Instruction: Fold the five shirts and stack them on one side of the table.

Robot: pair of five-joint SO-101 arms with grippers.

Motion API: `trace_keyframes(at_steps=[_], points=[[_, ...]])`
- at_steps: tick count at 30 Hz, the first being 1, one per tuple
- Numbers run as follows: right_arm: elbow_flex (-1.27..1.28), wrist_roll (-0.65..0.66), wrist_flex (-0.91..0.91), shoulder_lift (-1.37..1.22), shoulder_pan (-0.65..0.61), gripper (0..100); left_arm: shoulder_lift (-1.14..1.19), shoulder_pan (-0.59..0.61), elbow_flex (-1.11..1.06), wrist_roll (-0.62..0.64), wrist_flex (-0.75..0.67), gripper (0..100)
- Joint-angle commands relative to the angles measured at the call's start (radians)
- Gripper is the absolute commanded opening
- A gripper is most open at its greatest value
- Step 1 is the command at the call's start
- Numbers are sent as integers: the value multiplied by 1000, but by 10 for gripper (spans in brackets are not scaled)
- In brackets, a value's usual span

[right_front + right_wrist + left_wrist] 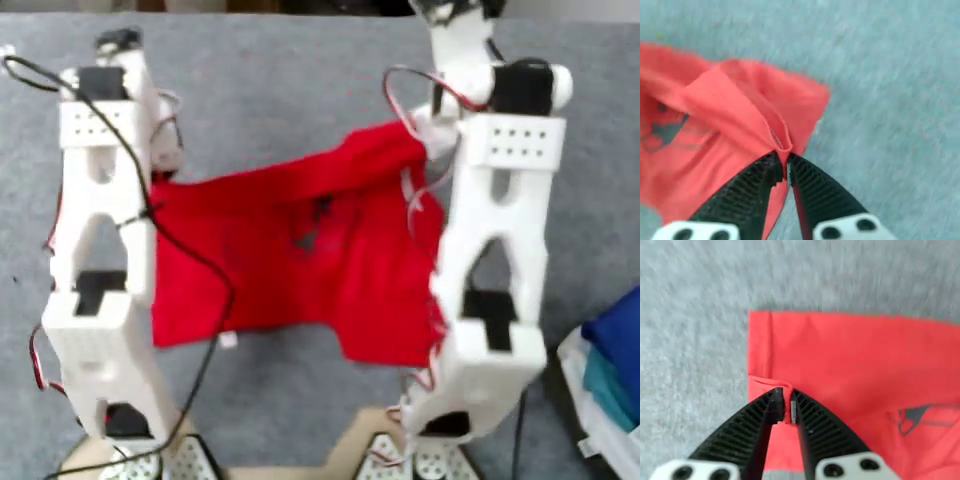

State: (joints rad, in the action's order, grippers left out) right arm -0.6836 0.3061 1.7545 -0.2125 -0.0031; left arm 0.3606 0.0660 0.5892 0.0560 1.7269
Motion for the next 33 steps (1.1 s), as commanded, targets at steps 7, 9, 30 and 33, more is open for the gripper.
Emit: trace_keyframes(at_steps=[7,9,30,33], points=[[630,-5,-189,389,-1,5,-599,-21,-925,-3,-468,20],[742,-5,-210,455,5,5,-702,-18,-1076,-20,-526,20],[1268,163,-255,992,208,5,-932,132,-1433,-178,-609,20],[1319,198,-256,997,222,5,-932,118,-1448,-180,-611,20]])
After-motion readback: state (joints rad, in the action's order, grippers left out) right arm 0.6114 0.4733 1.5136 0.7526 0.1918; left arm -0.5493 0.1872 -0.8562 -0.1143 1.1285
